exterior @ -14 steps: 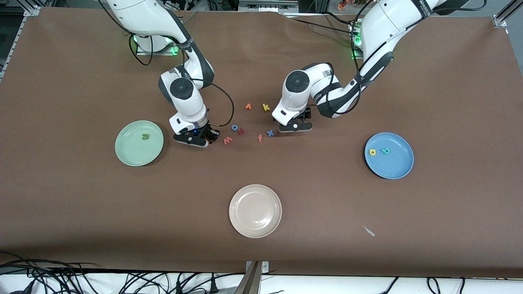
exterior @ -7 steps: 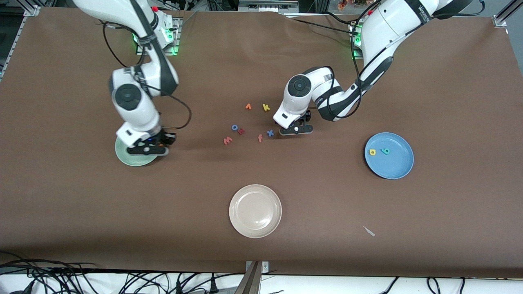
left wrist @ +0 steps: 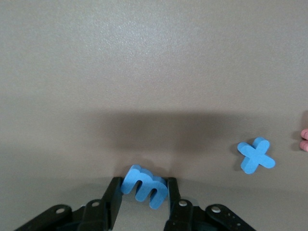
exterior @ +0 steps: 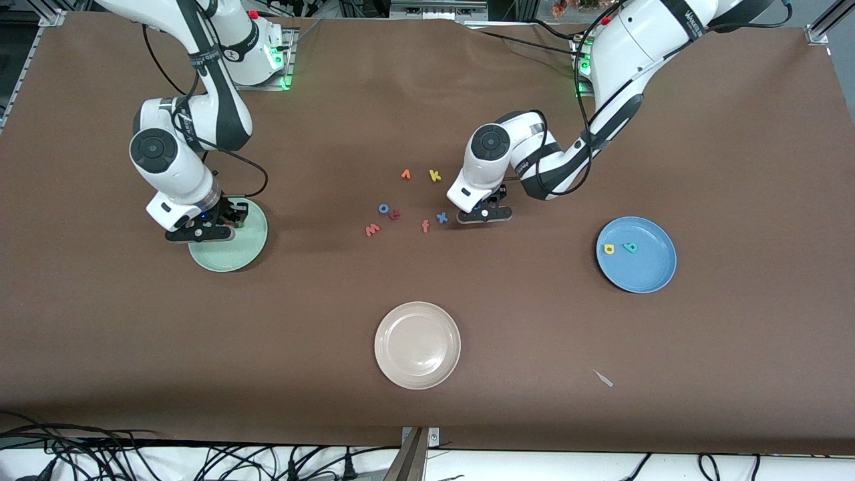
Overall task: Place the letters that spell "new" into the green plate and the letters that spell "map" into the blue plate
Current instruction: 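Drop the blue letter onto the blue plate with the left gripper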
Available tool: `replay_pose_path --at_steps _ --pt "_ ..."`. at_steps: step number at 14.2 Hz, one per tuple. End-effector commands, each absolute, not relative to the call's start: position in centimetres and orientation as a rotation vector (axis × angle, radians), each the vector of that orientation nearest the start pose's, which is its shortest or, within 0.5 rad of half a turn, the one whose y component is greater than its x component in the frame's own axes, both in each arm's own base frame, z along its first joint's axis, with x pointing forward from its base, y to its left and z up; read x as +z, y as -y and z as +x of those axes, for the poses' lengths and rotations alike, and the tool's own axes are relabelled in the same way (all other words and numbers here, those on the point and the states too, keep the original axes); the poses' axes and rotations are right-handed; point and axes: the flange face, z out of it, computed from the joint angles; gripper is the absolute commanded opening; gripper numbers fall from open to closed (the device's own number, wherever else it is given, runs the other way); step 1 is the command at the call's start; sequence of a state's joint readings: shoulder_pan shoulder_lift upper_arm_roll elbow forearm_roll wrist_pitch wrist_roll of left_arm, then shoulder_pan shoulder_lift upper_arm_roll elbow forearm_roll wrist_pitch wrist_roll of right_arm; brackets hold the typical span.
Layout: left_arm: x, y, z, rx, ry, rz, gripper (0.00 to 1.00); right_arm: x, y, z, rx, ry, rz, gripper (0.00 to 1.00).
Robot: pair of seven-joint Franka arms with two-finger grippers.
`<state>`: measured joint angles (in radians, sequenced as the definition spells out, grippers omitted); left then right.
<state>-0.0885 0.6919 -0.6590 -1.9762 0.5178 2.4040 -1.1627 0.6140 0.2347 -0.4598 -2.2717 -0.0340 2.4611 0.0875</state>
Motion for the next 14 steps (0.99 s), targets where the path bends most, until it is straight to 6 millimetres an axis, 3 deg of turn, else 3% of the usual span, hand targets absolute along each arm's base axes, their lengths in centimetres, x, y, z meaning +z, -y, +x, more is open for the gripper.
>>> replay_pose_path --at_steps 1,3,5,7,10,14 --pt "16.3 39.9 44.6 0.126 0.143 -3.116 0.26 26.9 -8.1 51.9 -0.007 0.146 -3.223 0.85" --pt "16.8 38.9 45.6 0.116 0.151 -3.107 0.22 26.8 -8.2 51.9 -0.008 0.125 -3.222 0.86" --pt "17.8 36.6 47.4 0.140 0.113 -3.073 0.20 26.6 -9.5 51.9 -0.026 0.068 -3.201 0.87" --pt "19.3 33.1 49.6 0.245 -0.005 -3.029 0.20 25.8 -13.9 51.1 -0.042 -0.044 -3.166 0.97" --pt "22.5 25.3 54.2 0.418 -0.202 -2.997 0.20 24.4 -20.7 50.1 -0.098 -0.217 -3.125 0.97" --pt "24.4 14.2 58.8 0.586 -0.513 -2.955 0.21 23.4 -28.9 49.4 -0.118 -0.567 -3.055 0.97"
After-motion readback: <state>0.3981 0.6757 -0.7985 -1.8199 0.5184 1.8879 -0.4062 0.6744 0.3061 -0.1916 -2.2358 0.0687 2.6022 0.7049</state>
